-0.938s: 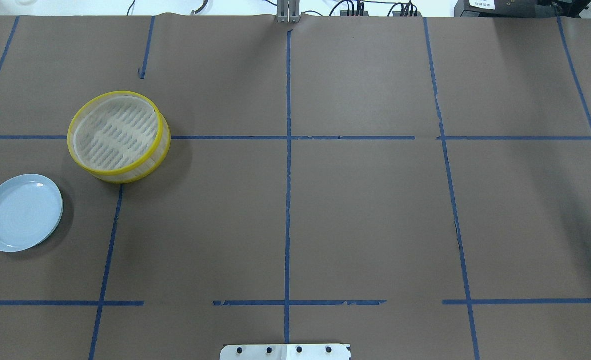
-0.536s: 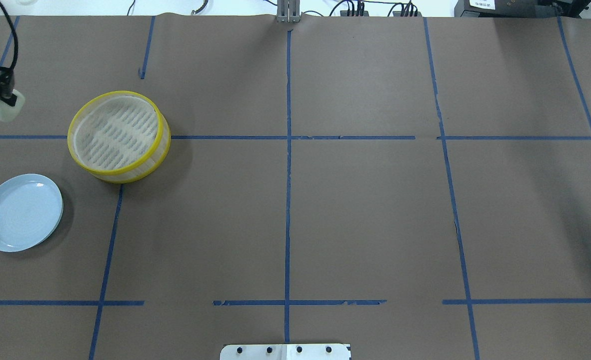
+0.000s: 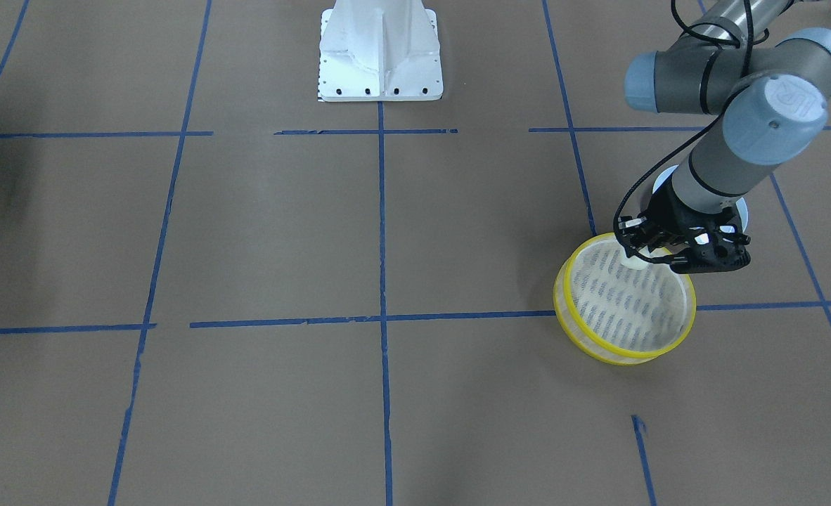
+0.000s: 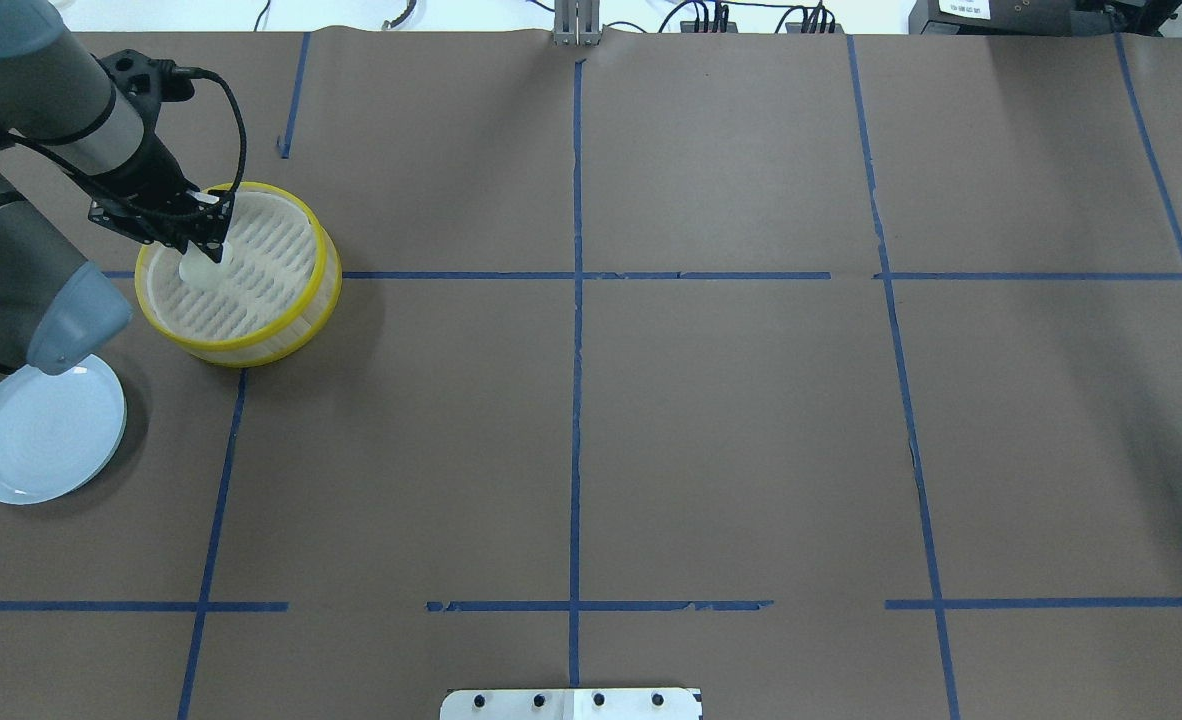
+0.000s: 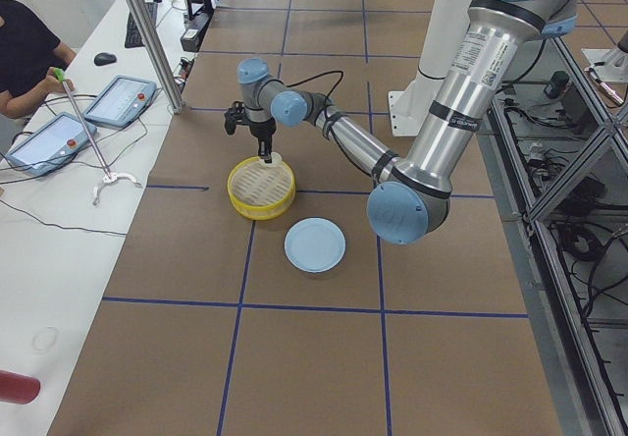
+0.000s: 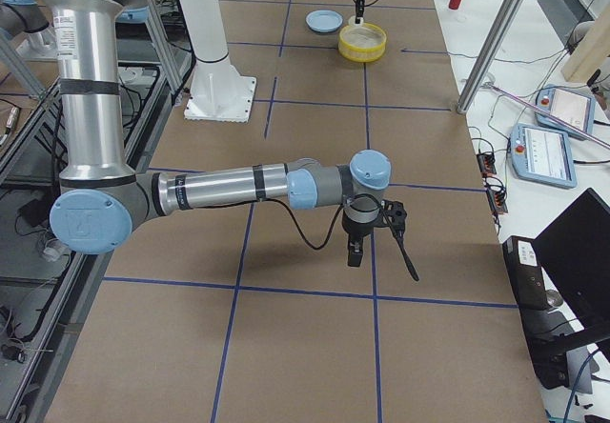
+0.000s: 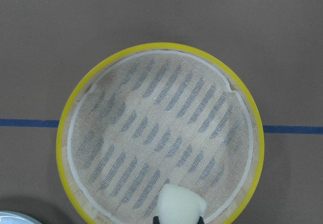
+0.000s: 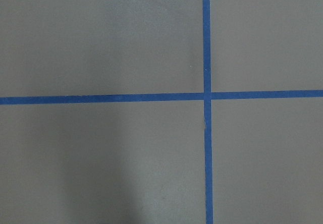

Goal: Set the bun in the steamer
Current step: 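Carry the bun with the left gripper over the yellow steamer, then lower the bun into the steamer and open the left gripper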

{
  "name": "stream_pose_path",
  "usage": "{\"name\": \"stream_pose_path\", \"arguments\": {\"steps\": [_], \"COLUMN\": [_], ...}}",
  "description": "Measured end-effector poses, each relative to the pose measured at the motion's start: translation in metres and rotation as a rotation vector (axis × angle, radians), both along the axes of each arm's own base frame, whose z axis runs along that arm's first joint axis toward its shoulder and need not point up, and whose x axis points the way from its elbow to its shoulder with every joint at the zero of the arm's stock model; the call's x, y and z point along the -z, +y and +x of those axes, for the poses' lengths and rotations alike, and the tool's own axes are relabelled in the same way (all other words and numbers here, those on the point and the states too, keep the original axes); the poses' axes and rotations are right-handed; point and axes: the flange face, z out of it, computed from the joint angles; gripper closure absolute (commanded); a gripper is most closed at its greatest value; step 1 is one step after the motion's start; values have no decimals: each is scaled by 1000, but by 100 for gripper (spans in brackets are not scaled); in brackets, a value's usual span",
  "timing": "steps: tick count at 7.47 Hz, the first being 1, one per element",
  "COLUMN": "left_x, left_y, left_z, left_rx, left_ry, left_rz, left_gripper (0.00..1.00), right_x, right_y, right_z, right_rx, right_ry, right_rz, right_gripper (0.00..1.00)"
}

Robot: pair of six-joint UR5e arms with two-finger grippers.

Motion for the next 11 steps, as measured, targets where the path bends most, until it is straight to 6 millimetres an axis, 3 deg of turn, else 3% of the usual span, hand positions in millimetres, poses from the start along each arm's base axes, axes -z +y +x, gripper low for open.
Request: {"name": "stream_pose_path", "arguments": {"steps": [3, 6, 7, 8, 9, 11], "left_x": [-34, -61, -64, -65, -65, -65], "left_y": [-19, -26, -27, -27, -26, -26], "left_z": [28, 38, 39, 40, 40, 41], "left_rx": [29, 49, 56, 60, 61, 61], "left_ry": [5, 0, -11, -16, -18, -20], "left_rz": [15, 33, 40, 44, 45, 45], "left_gripper": [72, 68, 58, 30, 15, 1], "right_x": [0, 0, 0, 0, 0, 0], "right_y": [0, 0, 0, 0, 0, 0], "right_z": [0, 0, 0, 0, 0, 0], "right_rx": [0, 0, 0, 0, 0, 0], "right_ry": [0, 0, 0, 0, 0, 0], "right_rz": [0, 0, 0, 0, 0, 0], "right_gripper": [0, 0, 0, 0, 0, 0]}}
